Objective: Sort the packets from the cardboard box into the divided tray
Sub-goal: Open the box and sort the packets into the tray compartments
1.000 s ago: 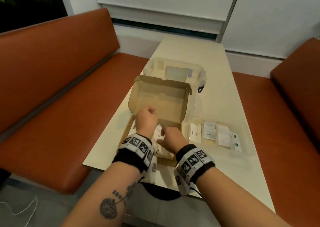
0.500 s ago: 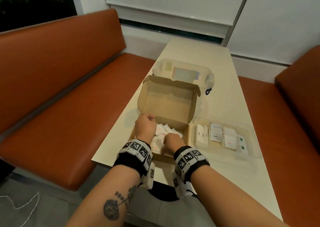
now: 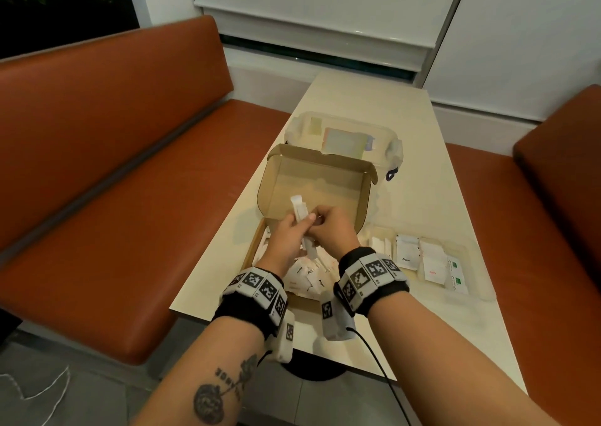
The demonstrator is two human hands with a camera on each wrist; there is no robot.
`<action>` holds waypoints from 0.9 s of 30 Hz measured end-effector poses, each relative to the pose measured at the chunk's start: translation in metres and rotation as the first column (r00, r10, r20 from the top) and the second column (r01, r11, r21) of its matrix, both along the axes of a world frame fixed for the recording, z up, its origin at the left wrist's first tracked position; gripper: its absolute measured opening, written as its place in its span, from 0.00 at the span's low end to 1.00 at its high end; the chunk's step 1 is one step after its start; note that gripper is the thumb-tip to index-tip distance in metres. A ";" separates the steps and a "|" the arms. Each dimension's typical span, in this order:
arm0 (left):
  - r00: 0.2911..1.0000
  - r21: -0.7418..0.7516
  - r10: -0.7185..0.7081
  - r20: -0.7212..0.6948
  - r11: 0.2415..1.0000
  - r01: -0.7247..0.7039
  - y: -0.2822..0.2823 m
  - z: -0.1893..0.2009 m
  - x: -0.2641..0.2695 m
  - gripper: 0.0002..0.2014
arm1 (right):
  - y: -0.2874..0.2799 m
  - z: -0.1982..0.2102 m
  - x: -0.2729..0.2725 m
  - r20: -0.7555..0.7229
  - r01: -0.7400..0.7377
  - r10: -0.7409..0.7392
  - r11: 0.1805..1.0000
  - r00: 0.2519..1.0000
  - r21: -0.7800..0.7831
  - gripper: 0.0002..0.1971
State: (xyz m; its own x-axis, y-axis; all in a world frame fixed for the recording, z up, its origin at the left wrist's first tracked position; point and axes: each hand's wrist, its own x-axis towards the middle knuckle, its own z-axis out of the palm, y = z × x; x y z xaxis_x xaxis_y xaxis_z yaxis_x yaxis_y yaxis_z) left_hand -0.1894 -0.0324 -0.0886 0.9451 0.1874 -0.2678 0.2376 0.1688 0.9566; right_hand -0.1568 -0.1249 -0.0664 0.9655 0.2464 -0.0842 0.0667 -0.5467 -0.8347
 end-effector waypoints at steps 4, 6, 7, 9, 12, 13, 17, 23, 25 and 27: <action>0.998 0.046 0.060 0.034 0.997 -0.061 0.013 -0.003 0.007 0.11 | 0.015 0.002 0.004 0.011 -0.037 0.037 0.999 0.999 0.006 0.09; 0.994 0.133 0.099 0.052 0.986 -0.105 0.022 -0.007 0.010 0.07 | 0.022 0.003 0.006 -0.004 -0.081 0.081 0.997 0.997 0.006 0.08; 0.991 0.166 0.121 0.060 0.978 -0.129 0.026 -0.009 0.011 0.06 | 0.026 0.003 0.008 -0.011 -0.107 0.107 0.994 0.994 -0.005 0.10; 0.984 0.235 0.167 0.068 0.956 -0.178 0.035 -0.014 0.011 0.07 | 0.033 0.000 0.012 -0.035 -0.127 0.127 0.992 0.991 -0.018 0.15; 0.959 0.202 0.278 0.049 0.938 -0.283 0.054 -0.024 0.013 0.11 | 0.042 -0.010 0.019 -0.071 -0.063 0.061 0.998 0.996 -0.013 0.16; 0.951 0.150 0.306 0.043 0.939 -0.309 0.060 -0.026 0.013 0.11 | 0.044 -0.014 0.020 -0.056 -0.061 0.057 0.996 0.997 -0.061 0.15; 0.935 0.045 0.353 0.042 0.934 -0.355 0.077 -0.030 0.013 0.08 | 0.056 -0.027 0.023 -0.046 -0.237 0.243 0.854 0.969 -0.463 0.15; 0.962 0.108 0.272 -0.001 0.957 -0.271 0.088 -0.038 0.015 0.08 | 0.079 -0.039 0.022 -0.163 -0.389 0.411 0.555 0.897 -0.735 0.20; 0.969 0.118 0.248 -0.016 0.962 -0.245 0.090 -0.039 0.014 0.07 | 0.082 -0.041 0.023 -0.182 -0.379 0.399 0.500 0.899 -0.779 0.20; 0.972 0.130 0.233 -0.015 0.965 -0.229 0.090 -0.039 0.014 0.07 | 0.082 -0.042 0.025 -0.191 -0.376 0.394 0.471 0.899 -0.798 0.19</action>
